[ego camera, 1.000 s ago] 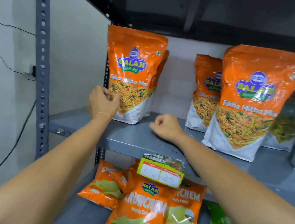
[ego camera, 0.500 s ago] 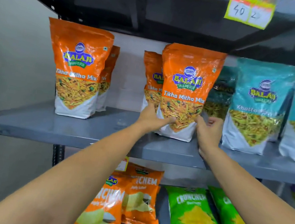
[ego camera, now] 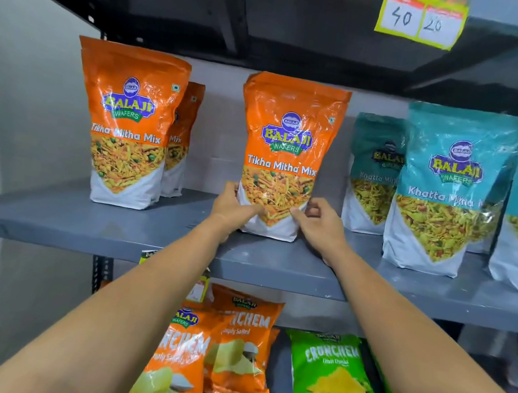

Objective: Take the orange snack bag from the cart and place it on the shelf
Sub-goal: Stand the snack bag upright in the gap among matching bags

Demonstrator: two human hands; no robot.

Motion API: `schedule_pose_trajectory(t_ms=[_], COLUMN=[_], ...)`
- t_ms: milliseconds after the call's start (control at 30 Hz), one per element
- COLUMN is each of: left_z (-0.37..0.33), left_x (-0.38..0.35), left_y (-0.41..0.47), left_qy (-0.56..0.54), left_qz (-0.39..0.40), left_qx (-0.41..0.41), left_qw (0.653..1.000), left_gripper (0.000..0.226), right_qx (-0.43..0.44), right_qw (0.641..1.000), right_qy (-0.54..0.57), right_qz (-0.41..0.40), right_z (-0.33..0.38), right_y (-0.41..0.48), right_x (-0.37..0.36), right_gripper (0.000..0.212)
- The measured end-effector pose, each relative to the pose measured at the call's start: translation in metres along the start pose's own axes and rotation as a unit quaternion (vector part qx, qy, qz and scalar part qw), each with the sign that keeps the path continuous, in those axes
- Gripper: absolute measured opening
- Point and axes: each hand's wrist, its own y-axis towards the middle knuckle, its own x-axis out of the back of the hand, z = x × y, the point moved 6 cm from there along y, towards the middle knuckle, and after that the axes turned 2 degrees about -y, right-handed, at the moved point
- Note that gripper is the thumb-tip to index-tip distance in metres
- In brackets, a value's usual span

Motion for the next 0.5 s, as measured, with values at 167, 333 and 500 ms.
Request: schedule_pose_trajectory(t_ms=[167, 333, 500], left_z=[-0.002, -0.003, -0.066], left_x=[0.0, -0.001, 0.026], left_y=[-0.003, -0.007, -0.013], left_qy=[0.002, 0.019, 0.397], left_qz=[-0.003, -0.004, -0.07], left_qx=[-0.005, 0.0, -0.261], left_qw=[1.0, 1.0, 0.877], left_gripper=[0.053, 0.056, 0.098], right_qx=[0.015, 0.006, 0.149], right_qw=[1.0, 0.998, 0.948], right_qy=[-0.013, -0.059, -0.27], right_qz=[0.005, 0.018, -0.073], right_z=[0.004, 0.011, 0.064], right_y=[-0.004, -0.01, -0.017], right_x=[0.001, 0.002, 0.023], right_gripper=[0.03, 0.043, 0.067])
